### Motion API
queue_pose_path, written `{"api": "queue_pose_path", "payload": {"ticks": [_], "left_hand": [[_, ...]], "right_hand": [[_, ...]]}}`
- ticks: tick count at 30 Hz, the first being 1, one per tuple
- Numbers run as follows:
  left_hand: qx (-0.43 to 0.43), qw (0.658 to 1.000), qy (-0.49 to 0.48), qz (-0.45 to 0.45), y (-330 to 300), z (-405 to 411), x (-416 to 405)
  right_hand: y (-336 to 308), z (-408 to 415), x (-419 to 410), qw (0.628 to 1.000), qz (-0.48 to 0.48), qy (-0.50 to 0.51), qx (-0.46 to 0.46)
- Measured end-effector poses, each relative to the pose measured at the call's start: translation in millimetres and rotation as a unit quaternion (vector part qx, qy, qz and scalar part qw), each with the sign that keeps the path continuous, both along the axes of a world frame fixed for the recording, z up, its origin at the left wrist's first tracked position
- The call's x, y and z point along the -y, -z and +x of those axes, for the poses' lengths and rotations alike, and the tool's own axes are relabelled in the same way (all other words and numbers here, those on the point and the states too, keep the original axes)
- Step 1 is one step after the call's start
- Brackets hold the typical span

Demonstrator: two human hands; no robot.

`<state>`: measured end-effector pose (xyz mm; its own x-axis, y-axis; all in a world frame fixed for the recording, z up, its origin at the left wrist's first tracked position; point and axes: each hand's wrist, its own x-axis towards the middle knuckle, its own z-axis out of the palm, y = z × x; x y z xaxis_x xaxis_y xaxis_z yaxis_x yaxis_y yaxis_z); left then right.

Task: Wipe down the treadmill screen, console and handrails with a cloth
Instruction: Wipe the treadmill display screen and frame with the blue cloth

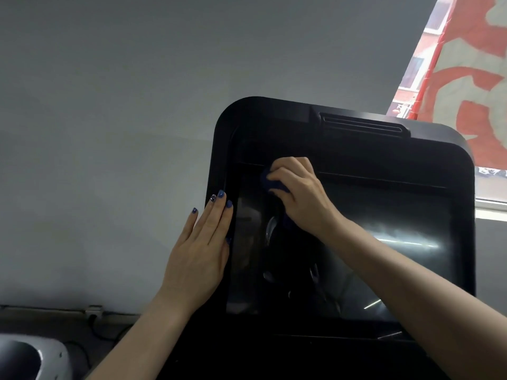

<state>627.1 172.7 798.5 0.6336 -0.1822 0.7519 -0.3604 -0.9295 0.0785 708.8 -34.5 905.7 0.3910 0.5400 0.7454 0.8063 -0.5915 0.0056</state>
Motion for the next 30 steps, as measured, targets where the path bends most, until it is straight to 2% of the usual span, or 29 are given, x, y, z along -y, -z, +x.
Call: {"api": "queue_pose_path", "payload": {"ticks": [4,9,14,20,25,27,30], "left_hand": [[-0.005,1.000,0.007,-0.008,-1,-1,1],[-0.013,1.000,0.006,-0.017,0,-2,3],[-0.017,0.999,0.012,-0.024,-1,-4,2],[-0.017,0.999,0.009,-0.027,5,-5,3],[-0.024,0.999,0.006,-0.024,4,-6,2],[-0.028,0.999,0.006,-0.027,5,-7,2],[-0.034,0.999,0.007,-0.028,7,-7,2]], "right_hand": [[-5,-2,13,0.998,-0.056,-0.031,-0.006],[0,0,-22,1.000,0.018,0.008,-0.002],[-4,-7,-12,0.994,-0.096,-0.045,-0.004],[1,-5,-44,1.000,0.011,0.012,-0.010],[-4,-7,-27,0.993,-0.109,-0.043,-0.005],[-5,-6,-25,0.996,-0.086,-0.033,-0.008],[7,-13,-39,1.000,-0.003,-0.012,-0.021]]}}
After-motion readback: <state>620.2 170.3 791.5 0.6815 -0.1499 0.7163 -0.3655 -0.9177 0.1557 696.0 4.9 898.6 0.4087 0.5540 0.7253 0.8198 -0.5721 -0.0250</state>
